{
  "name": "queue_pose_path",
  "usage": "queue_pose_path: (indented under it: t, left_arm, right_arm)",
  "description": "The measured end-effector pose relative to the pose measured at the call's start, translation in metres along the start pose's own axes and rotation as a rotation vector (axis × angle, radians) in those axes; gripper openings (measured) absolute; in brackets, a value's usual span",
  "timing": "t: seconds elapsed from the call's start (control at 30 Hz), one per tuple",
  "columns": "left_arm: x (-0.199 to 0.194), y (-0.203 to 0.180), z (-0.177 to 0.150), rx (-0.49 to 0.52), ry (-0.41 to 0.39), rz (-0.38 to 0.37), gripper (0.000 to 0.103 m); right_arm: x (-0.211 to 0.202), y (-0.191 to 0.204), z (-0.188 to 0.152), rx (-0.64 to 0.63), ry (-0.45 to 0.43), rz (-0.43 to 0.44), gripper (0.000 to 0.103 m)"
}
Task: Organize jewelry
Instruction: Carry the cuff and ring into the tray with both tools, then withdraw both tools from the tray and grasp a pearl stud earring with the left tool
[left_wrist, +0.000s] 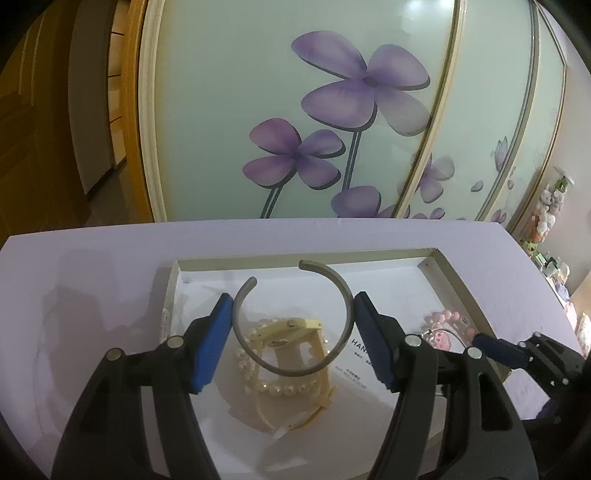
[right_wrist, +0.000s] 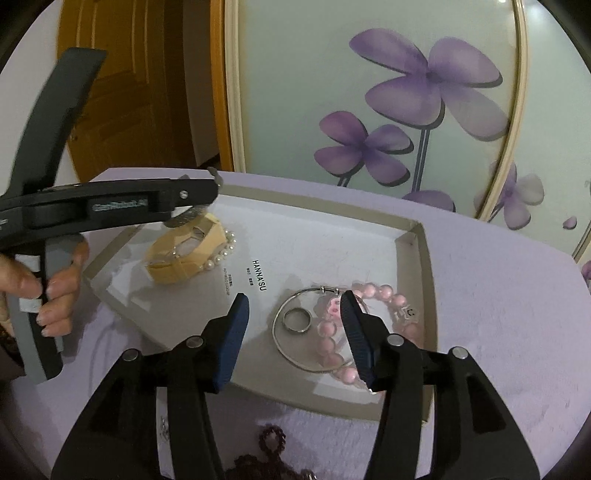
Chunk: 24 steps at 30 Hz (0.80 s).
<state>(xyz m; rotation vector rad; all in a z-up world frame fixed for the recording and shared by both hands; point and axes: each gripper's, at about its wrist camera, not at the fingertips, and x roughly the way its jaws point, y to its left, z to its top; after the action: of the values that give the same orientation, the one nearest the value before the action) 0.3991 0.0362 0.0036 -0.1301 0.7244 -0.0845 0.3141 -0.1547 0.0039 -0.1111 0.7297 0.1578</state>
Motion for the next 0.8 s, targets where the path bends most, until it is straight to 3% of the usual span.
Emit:
queue_pose_path:
  t: [0.33, 0.43, 0.8]
  left_arm:
    - [0.012, -0.004, -0.001, 0.000, 0.036, 0.004, 0.066]
    - [0.011, 0.000, 0.001, -0.022, 0.027, 0.010, 0.071]
    - [-0.050, 0.012, -0.010, -0.025, -0.060, 0.039, 0.073]
  right_arm:
    - [-0.005, -0.001, -0.002, 0.019, 0.008, 0.011, 0.053]
    - [-0.009, 0.000, -0.004, 0.017, 0.005, 0.014, 0.053]
    - [-0.055, -0.003, -0.027, 0.056, -0.037, 0.020, 0.053]
